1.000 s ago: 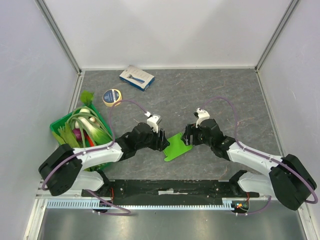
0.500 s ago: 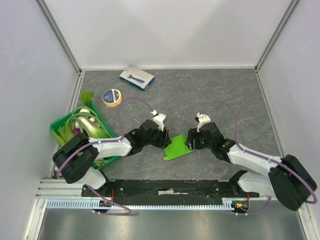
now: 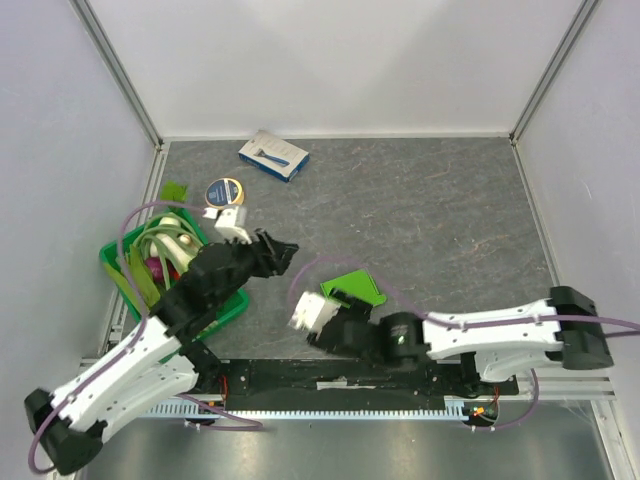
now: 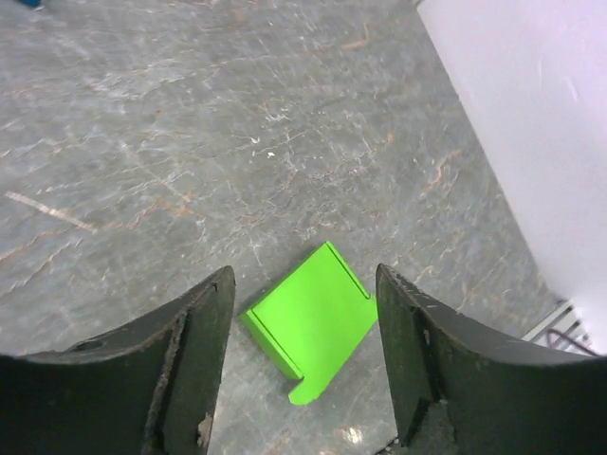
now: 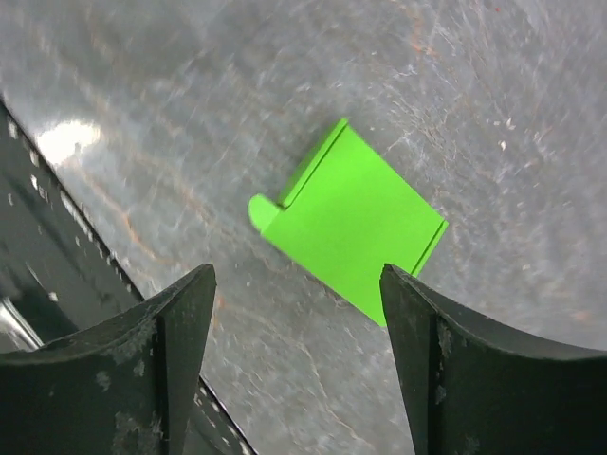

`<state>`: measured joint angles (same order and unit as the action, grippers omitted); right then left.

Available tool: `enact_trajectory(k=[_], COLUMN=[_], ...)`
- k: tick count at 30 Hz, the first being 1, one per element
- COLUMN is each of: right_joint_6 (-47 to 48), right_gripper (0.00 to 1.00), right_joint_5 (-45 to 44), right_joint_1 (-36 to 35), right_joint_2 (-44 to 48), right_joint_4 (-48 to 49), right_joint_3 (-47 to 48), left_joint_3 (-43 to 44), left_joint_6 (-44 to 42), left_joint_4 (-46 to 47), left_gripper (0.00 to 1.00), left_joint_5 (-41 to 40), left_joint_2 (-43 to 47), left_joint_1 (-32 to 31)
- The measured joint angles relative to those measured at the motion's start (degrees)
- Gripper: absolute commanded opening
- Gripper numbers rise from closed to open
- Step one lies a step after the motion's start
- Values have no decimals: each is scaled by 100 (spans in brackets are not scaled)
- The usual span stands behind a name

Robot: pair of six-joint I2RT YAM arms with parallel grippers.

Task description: Fold the paper box

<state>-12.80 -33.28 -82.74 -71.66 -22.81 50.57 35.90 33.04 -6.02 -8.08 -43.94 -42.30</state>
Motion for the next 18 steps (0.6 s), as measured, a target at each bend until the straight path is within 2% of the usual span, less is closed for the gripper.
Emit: enact_trajectory(k=[3, 6, 11, 18], right_joint_6=[538, 1150, 1871, 2577], right_gripper=[75, 73, 66, 66], right_joint_5=[-693, -1060, -1526, -1617], right_joint_1=[-846, -1187, -1263, -1279], right_joint_2=[-691, -1021, -1388, -1856], right_joint_4=[-566, -916, -1113, -859], right_joint_3=[295, 245, 173, -422], left_joint_3=[7, 11, 2, -59], left_joint_6=[343, 518, 713, 778], left_joint_4=[-782, -1397, -2100, -2323], left_gripper=[72, 73, 72, 72], left_joint_5=[-269, -520, -695, -697], left_joint_2=[839, 1342, 1685, 2085], left_joint_1=[105, 125, 146, 146])
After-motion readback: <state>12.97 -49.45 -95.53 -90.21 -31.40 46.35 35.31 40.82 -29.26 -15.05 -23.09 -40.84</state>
